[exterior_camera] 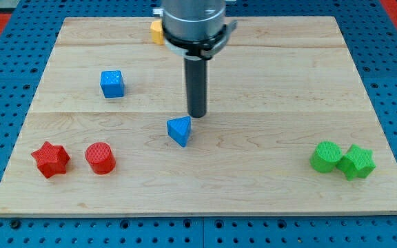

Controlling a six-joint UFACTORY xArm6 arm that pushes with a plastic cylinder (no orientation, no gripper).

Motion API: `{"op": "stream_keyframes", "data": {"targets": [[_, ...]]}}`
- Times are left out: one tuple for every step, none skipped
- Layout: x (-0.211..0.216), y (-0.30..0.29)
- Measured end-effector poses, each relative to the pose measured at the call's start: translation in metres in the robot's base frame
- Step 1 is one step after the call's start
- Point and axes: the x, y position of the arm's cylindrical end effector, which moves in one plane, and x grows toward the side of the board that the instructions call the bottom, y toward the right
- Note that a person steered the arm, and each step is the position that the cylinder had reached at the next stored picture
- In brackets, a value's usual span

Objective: Move green blocks towards bottom center of the board

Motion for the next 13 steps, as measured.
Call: {"op": "stream_keyframes", "data": {"targets": [[0.035,-0.014],[0.048,-0.066],[0.049,-0.033],[0.043,0.064],[0.044,0.157],[0.045,0.221],[0.061,0.279],[0.122,0.297],[0.111,0.256],[0.071,0.209],[0.042,0.141],[0.039,0.094],[0.031,0.136]]}}
